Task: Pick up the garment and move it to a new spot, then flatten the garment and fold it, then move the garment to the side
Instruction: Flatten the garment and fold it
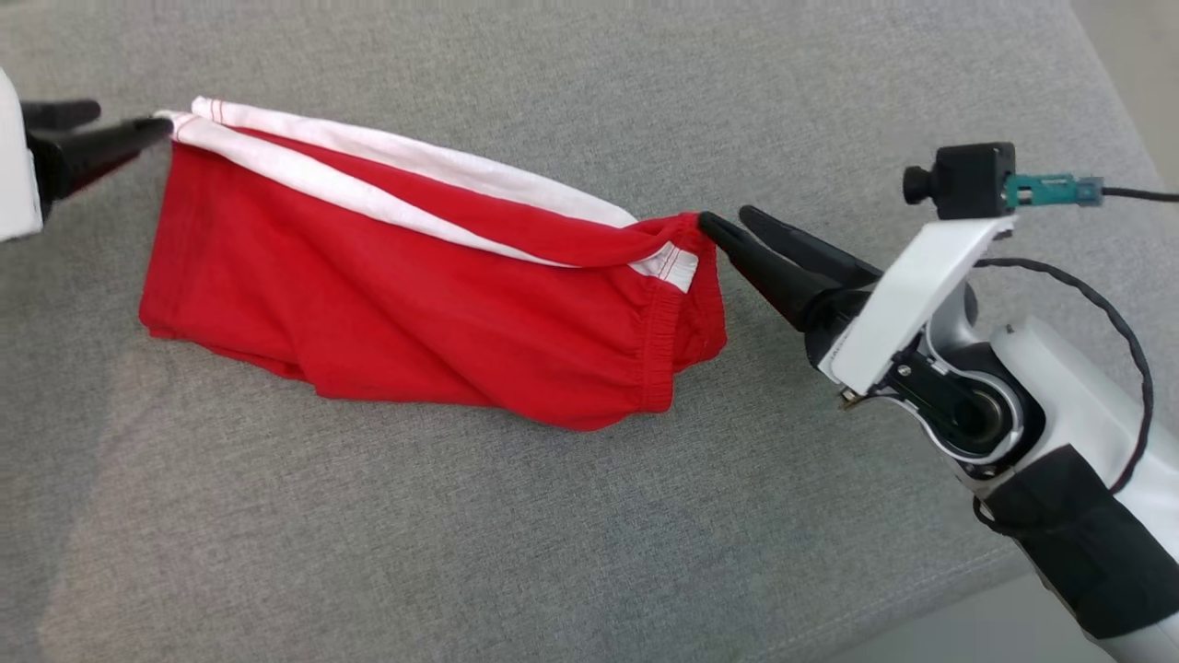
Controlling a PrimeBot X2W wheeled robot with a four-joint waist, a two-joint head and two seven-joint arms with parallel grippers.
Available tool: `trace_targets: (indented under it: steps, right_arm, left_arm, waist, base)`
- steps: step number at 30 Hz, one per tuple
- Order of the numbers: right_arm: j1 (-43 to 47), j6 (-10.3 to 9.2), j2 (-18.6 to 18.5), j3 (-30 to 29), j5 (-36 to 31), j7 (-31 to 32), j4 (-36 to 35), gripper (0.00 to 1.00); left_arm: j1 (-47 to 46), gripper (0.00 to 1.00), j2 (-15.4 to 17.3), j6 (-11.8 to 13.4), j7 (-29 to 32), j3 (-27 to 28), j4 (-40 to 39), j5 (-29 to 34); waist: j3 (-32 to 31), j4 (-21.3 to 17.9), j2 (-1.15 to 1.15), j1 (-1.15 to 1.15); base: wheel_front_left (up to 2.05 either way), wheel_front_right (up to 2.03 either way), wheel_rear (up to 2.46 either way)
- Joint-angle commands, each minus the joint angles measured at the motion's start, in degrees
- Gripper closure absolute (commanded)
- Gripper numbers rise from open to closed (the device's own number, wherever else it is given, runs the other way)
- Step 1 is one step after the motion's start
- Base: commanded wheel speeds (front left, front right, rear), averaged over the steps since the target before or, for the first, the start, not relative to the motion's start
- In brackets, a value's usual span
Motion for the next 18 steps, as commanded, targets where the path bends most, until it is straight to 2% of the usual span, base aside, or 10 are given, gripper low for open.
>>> trace_targets:
  steps: [1, 4, 10, 18]
  right_arm:
    - [1.55, 0.01, -0.83, -0.71, -0.92, -1.05, -0.77, 0.00]
    - [3.09, 0.01, -2.23, -2.48, -3.42, -3.50, -1.81, 0.00]
    - [6.24, 0.01, -2.15, -6.48, -8.09, -9.18, -5.09, 0.00]
    - [12.11, 0.01, 0.26, -11.77, -14.20, -12.29, -10.17, 0.00]
  left_arm:
    - [1.79, 0.00, 0.63, -0.09, -0.42, -0.43, 0.00, -0.53]
    - [3.77, 0.00, 1.04, -0.10, -0.86, -1.08, 0.50, -1.19]
    - [6.14, 0.00, 1.90, -0.10, -1.42, -2.07, 2.65, -1.51]
    - [8.02, 0.00, 2.79, -0.11, 0.19, -2.89, 6.16, -3.06]
  waist:
    - [-1.37, 0.01, 0.00, 0.00]
    - [-2.08, -0.49, 0.00, 0.00]
    - [-1.92, -2.07, 0.00, 0.00]
    - [0.27, -4.76, 0.00, 0.00]
  base:
    - [0.00, 0.00, 0.00]
    - [0.00, 0.00, 0.00]
    - [0.00, 0.00, 0.00]
    - [0.00, 0.00, 0.00]
